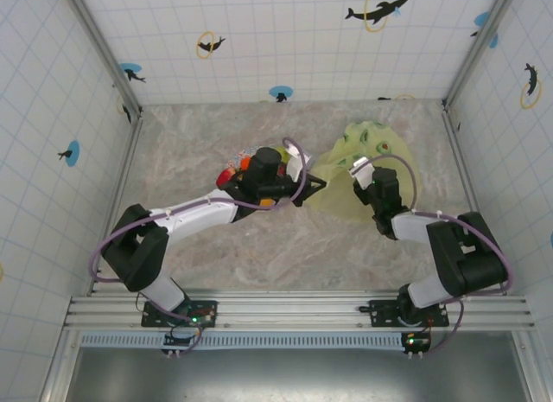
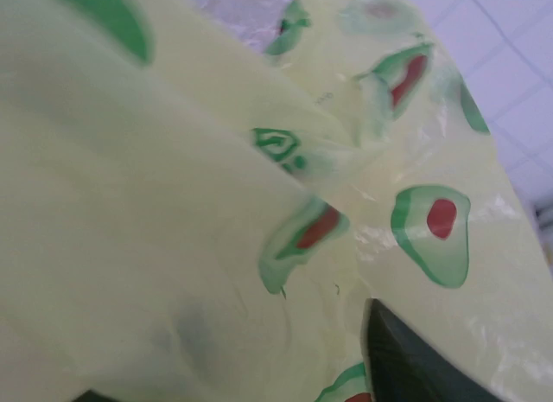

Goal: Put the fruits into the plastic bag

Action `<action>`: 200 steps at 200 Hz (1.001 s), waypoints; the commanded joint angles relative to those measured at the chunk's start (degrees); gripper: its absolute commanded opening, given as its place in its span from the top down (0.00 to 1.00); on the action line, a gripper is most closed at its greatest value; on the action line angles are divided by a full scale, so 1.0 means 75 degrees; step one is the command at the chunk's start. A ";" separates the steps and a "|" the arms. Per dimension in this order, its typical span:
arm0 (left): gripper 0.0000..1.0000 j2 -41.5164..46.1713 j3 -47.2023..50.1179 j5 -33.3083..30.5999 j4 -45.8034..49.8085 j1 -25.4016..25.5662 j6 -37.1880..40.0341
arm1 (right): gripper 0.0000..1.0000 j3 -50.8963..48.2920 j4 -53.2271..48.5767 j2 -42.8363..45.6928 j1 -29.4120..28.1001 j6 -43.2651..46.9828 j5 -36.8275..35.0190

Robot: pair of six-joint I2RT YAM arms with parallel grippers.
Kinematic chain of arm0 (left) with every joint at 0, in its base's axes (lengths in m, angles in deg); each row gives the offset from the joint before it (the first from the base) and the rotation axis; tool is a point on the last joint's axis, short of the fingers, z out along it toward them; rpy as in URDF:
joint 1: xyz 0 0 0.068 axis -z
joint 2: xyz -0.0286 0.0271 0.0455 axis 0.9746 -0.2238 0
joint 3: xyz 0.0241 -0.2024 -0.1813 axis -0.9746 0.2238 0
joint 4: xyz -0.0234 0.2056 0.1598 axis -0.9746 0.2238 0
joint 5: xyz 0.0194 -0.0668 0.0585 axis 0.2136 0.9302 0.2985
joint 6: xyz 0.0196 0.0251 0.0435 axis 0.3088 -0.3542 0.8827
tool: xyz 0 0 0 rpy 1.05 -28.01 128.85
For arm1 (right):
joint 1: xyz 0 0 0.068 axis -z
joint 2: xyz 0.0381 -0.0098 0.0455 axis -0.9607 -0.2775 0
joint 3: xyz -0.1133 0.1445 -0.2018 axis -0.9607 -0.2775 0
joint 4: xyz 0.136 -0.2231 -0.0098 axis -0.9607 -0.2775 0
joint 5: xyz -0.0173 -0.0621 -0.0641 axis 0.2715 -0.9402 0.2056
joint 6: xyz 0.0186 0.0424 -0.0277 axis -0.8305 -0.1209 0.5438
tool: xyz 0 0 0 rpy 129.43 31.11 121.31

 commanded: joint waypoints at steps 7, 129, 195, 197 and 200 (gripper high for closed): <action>1.00 0.0397 0.0087 0.0019 0.0011 -0.0337 -0.0472 | 0.78 0.0462 -0.0520 0.0945 0.0015 -0.0469 -0.0200; 1.00 0.0895 -0.0772 -0.0647 0.0325 -0.0725 -0.0571 | 1.00 0.2766 -0.6292 0.2698 0.0795 -0.3434 0.2281; 1.00 0.0559 -0.0276 0.2039 -0.1618 -0.0725 -0.2926 | 0.60 0.1592 -0.5029 0.2062 0.0452 -0.2870 0.1943; 1.00 0.0550 -0.0288 0.2068 -0.1602 -0.0725 -0.2932 | 0.59 0.1535 -0.4935 0.2073 0.0415 -0.2821 0.1946; 1.00 0.0553 -0.0310 0.2099 -0.1571 -0.0725 -0.2937 | 0.58 0.1434 -0.4764 0.2088 0.0356 -0.2740 0.1940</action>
